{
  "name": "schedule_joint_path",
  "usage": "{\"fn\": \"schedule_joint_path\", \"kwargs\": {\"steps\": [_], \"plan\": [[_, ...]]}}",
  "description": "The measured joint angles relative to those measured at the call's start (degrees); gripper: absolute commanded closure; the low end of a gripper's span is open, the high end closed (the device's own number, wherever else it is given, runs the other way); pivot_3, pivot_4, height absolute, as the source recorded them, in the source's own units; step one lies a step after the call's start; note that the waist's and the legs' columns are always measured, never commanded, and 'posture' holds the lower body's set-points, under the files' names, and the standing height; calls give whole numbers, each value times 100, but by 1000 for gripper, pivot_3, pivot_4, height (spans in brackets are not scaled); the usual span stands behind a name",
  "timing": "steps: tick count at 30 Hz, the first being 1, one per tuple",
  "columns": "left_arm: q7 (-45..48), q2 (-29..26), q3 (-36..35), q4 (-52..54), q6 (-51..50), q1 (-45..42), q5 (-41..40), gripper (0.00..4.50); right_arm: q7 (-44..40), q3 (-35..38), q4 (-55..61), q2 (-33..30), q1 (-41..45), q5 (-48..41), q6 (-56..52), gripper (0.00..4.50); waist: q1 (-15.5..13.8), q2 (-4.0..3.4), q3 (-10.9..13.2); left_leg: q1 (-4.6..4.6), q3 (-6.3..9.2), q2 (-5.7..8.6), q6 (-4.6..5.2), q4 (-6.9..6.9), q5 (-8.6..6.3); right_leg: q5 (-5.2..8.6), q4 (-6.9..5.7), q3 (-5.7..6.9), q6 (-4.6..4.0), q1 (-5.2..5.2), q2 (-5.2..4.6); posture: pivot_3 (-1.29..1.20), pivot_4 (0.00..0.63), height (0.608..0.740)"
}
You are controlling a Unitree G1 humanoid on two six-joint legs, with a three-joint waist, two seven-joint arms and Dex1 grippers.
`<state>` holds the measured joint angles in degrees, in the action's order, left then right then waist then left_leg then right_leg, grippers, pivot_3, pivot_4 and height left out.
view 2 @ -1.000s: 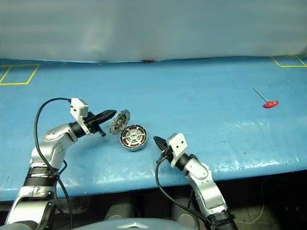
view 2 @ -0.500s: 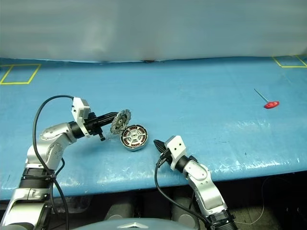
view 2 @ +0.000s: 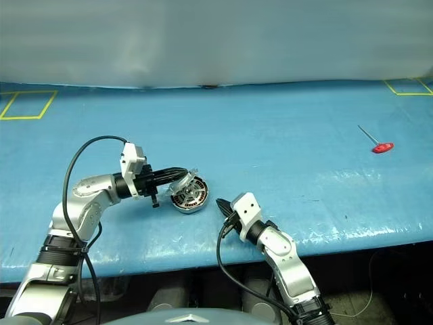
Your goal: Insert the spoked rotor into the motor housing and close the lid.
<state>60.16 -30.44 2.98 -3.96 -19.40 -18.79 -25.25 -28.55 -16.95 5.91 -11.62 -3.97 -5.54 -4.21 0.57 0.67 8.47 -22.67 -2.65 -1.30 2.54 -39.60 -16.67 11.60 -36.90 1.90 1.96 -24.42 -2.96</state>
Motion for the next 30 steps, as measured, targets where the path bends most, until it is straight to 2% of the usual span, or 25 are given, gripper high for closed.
{"fn": "schedule_joint_path", "kwargs": {"steps": [15,30], "plan": [[-32,117,241,439,-129,422,44,4500,3,-7,-77,14,-11,78,-7,4481,0,0,0,2,-1,0,1,-1,0,1,-1,-14,-2,0,5,0,150,740],[-612,547,311,100,190,555,459,4500,-8,-8,-91,-12,32,79,-28,4481,-1,-1,-5,14,-3,-1,4,-3,5,2,-2,-23,-5,9,10,0,150,740]]}}
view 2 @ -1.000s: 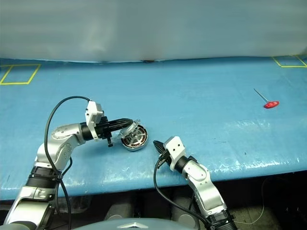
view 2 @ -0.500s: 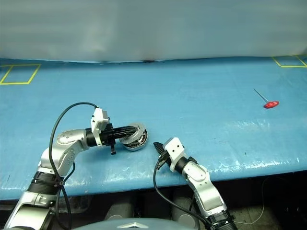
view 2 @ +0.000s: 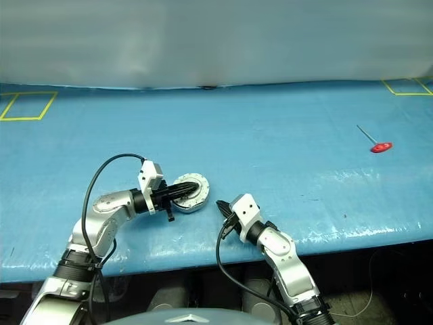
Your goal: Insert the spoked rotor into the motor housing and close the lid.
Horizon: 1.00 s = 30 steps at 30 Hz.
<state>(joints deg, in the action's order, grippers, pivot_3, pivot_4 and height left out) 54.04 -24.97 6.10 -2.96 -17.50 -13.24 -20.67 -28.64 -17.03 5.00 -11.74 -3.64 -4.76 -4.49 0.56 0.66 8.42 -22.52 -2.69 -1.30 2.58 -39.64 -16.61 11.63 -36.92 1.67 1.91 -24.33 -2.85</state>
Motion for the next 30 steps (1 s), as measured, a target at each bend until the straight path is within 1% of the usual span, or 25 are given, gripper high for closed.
{"fn": "schedule_joint_path", "kwargs": {"steps": [7,11,13,16,19,22,25,28,30], "plan": [[3,-4,-5,121,-44,136,1,4500,9,23,58,45,-36,-76,-251,4481,2,-6,-17,8,-4,0,3,0,2,-1,0,-8,-2,6,-1,0,150,740],[41,-12,-28,360,-203,341,-125,4500,-12,185,290,53,-15,-324,-477,4481,1,-7,-18,7,-3,0,3,0,2,-2,0,-7,-3,5,-2,0,150,740],[1,-3,-140,544,-347,480,-311,4500,-39,264,412,47,89,-470,-590,4481,4,-8,-17,4,-3,0,3,-1,2,-2,0,-8,-3,2,-3,0,150,740],[-191,106,-406,867,-471,651,-613,4500,-106,386,548,37,365,-590,-647,3936,5,-6,-15,-3,-3,0,3,-1,2,-3,0,-9,-3,-7,-3,0,150,740],[-392,147,-635,1301,-474,749,-820,4500,-129,434,653,39,604,-667,-717,2963,-5,-7,-16,-4,0,0,3,1,2,-4,0,-6,-4,-6,-3,0,150,740],[-692,313,-807,1731,-348,1040,-905,4500,-146,425,647,49,843,-691,-761,1956,5,-7,-15,-6,-4,3,9,1,-1,-5,3,-10,-2,-6,-7,0,150,740],[-1049,504,-904,2054,-65,1412,-841,4500,-176,421,610,70,1122,-711,-823,984,11,-8,-15,-5,-9,5,11,1,-2,-4,4,-13,-3,-8,-9,0,150,740],[-1408,658,-961,2274,305,1828,-589,4500,-266,382,470,107,1444,-717,-854,41,3,-8,-15,-4,-8,5,10,1,-2,-3,3,-12,-5,-7,-8,0,150,740],[-1698,815,-927,2386,703,2242,-222,4500,-380,305,274,137,1745,-711,-869,12,11,-8,-15,-2,-13,5,11,1,-2,-4,3,-14,-5,-6,-8,0,150,740]]}}
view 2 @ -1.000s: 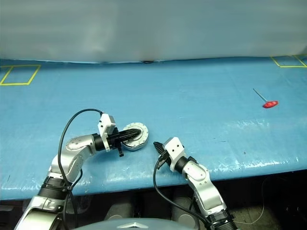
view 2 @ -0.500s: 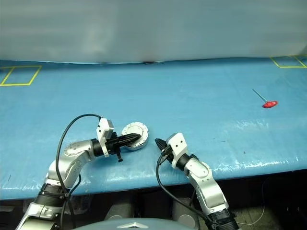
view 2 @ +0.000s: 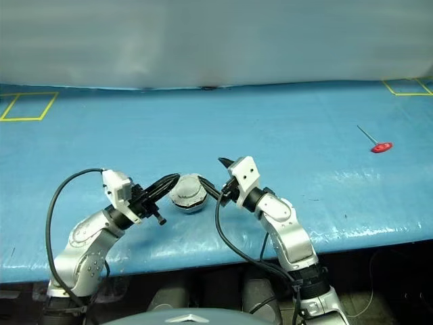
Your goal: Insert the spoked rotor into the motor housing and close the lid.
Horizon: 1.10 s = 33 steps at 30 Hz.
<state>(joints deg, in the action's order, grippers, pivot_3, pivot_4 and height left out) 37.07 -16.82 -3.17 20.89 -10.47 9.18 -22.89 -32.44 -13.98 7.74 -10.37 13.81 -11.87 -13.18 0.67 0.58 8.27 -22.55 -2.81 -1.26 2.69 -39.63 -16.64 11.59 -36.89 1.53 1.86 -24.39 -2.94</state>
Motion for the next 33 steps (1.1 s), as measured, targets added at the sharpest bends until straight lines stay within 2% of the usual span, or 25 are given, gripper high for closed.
{"fn": "schedule_joint_path", "kwargs": {"steps": [8,14,24,32,33], "plan": [[-716,412,29,43,884,1017,575,4500,-474,-588,-314,41,583,48,-427,12,-6,-1,0,-2,1,0,4,0,-3,1,0,8,-3,-3,-7,0,150,740],[-958,501,42,49,1329,1514,815,4500,-760,-1066,-378,10,974,251,-856,12,-8,-2,1,-4,2,0,5,0,-3,4,0,19,-7,-6,-12,0,150,740],[-946,412,289,-69,1522,1598,1054,4500,-893,-1160,-1094,-95,1425,516,-1005,12,0,-3,2,-6,-1,0,6,1,-4,4,0,29,-7,-9,-17,0,150,740],[-947,419,384,-93,1586,1565,1051,4500,-988,-1128,-1349,-102,1461,601,-1118,12,1,-3,2,-9,-1,0,10,2,-6,4,0,33,-7,-9,-21,0,150,740],[-948,419,386,-99,1586,1563,1050,4500,-1000,-1128,-1349,-94,1457,601,-1122,189,2,-3,2,-9,-1,0,10,1,-6,4,0,33,-7,-9,-21,0,150,740]]}}
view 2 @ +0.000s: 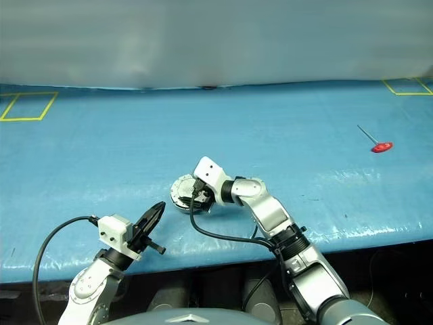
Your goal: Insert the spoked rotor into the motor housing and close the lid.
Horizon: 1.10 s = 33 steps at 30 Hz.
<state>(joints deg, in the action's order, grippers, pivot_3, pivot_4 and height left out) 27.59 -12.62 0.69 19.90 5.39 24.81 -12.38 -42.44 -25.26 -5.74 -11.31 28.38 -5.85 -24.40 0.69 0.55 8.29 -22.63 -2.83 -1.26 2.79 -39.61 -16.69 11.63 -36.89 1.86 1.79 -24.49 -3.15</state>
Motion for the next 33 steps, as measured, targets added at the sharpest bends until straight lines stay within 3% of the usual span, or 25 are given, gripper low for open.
{"fn": "schedule_joint_path", "kwargs": {"steps": [2,4,5,20,33], "plan": [[-3,2,0,-2,0,0,-2,4500,-10,-1,15,20,-27,-1,-2,580,0,0,0,0,0,0,0,0,0,0,0,0,0,0,0,0,150,740],[-7,12,1,-2,0,0,-6,4500,-6,-8,40,50,-64,2,-9,1244,2,0,0,0,1,0,0,0,0,0,0,1,0,0,0,0,150,740],[-7,13,1,-2,0,0,-7,4500,0,-9,57,60,-74,3,-20,1318,3,0,0,0,0,0,0,0,0,0,0,1,0,0,0,0,150,740],[-13,9,42,-2,-9,-12,-126,4500,139,-28,400,125,-124,60,-467,1318,2,-2,1,-3,1,-1,0,1,0,2,0,5,-3,-4,-2,0,150,740],[-127,-50,-41,-57,-10,25,-165,4500,212,-111,272,139,-268,285,42,1318,12,-2,1,0,1,-3,0,1,0,3,1,6,-3,-3,-1,0,150,740]]}}
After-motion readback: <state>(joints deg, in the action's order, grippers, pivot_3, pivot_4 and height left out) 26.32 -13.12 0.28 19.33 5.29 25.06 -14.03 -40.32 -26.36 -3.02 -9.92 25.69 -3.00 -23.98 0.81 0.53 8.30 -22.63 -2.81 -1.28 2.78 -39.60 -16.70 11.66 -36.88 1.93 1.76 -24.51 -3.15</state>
